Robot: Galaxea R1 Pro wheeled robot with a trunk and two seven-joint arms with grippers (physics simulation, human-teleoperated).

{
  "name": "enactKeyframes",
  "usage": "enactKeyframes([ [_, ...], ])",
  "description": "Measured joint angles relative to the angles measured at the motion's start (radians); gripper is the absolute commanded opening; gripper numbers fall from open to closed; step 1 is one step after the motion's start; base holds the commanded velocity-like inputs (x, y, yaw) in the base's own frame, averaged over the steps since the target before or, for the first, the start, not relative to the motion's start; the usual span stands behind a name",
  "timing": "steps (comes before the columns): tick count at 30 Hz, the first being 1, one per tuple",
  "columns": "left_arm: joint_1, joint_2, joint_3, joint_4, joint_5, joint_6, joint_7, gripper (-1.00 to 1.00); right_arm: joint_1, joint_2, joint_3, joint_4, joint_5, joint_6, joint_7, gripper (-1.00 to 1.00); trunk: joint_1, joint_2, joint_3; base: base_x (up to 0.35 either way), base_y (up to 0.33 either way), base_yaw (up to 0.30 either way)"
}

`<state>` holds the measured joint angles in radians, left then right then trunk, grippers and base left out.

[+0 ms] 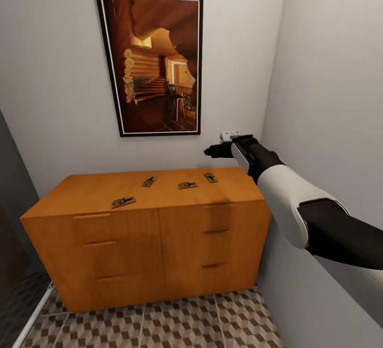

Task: Take the four mousetraps from the cabinet in the bathroom and place them on the bathroom floor. Make sure all four end up on the same floor surface, and ensure that at least two of them are either under or directly next to the same bathroom sink.

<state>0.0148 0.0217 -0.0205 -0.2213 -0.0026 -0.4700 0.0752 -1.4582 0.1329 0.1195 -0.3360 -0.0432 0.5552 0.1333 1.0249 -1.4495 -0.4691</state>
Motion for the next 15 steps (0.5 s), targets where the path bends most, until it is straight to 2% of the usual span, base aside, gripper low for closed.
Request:
enactKeyframes([
  [9,0.0,0.0,0.0,0.0,0.0,0.0,0.0,1.0,0.0,-0.014,-0.001,0.097,0.0,-0.09,0.009,1.0,0.0,0.0,0.0,0.01,0.0,0.0],
  [15,0.0,0.0,0.0,0.0,0.0,0.0,0.0,1.0,0.001,-0.018,-0.001,0.128,-0.001,-0.116,0.011,1.0,0.0,0.0,0.0,0.001,0.0,0.0],
])
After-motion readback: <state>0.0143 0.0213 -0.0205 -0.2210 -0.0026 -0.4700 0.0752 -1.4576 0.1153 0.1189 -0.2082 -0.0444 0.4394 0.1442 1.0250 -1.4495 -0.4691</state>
